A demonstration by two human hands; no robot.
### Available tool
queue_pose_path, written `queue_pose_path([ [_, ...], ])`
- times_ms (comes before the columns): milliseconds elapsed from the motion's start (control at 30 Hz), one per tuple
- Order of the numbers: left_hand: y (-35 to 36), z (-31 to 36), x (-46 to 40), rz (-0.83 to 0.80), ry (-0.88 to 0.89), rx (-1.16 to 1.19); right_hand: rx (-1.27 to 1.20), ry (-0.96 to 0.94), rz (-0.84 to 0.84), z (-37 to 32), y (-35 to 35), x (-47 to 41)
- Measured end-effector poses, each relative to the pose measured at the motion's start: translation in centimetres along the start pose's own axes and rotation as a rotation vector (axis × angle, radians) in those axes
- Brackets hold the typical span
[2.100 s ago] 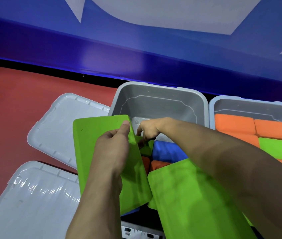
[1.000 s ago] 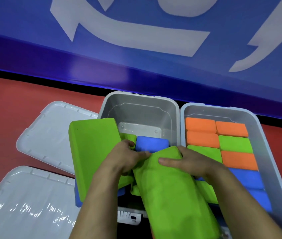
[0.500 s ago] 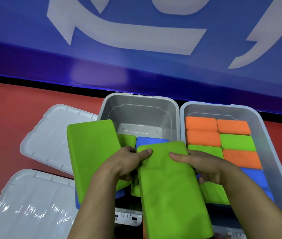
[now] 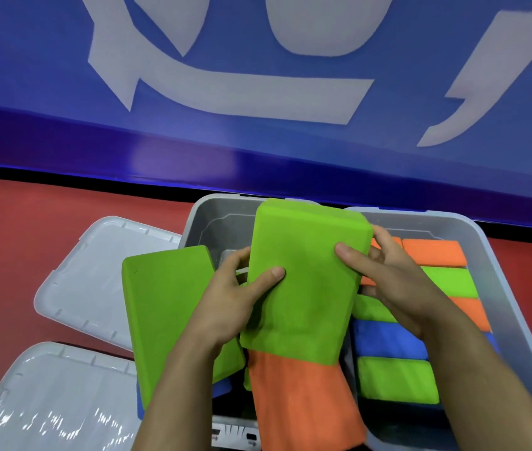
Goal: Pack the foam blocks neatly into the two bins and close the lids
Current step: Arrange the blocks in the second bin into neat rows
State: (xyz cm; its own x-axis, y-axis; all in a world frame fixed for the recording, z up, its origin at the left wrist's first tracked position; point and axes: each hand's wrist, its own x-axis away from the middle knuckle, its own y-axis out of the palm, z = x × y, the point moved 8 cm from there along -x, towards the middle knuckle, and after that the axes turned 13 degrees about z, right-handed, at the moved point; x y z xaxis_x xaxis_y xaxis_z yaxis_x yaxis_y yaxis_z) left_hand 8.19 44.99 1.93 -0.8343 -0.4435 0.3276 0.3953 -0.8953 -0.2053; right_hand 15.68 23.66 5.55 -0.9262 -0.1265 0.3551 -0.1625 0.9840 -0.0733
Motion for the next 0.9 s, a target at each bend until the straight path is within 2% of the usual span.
queue_pose_path([
  [133,-0.4,1.9,0.1,0.042,0.218,-0.045,-0.068,-0.220,0.041,-3.5,-1.3,0.2],
  [233,-0.5,3.1,0.4,0.078,0.353,-0.122,0.167,-0.405,0.049,-5.1,-1.6,0.7],
  [300,-0.3,3.5,0.4,0.075,0.400,-0.163,0.301,-0.442,0.049,-5.2,-1.4,0.9],
  [433,-0.1,3.7,0.3,0.098,0.451,-0.227,0.397,-0.522,0.096,-5.2,-0.8,0.9],
  [533,-0.9,3.4,0.0,0.191,0.469,-0.313,0.463,-0.614,0.195,-4.9,-1.0,0.3],
  [667,-3.1,2.0,-0.9,0.320,0.326,-0.391,0.467,-0.746,0.366,-4.1,-1.2,-1.4],
  [733,-2.7,1.4,-1.1,0.308,0.273,-0.419,0.559,-0.699,0.291,-1.5,0.4,-3.8],
  [833,0.0,0.4,-0.9,0.174,0.241,-0.446,0.880,-0.459,0.130,6.9,2.9,-7.0],
  [900,0.5,-0.4,-0.9,0.140,0.179,-0.493,0.953,-0.323,0.098,11.3,3.6,-7.1],
])
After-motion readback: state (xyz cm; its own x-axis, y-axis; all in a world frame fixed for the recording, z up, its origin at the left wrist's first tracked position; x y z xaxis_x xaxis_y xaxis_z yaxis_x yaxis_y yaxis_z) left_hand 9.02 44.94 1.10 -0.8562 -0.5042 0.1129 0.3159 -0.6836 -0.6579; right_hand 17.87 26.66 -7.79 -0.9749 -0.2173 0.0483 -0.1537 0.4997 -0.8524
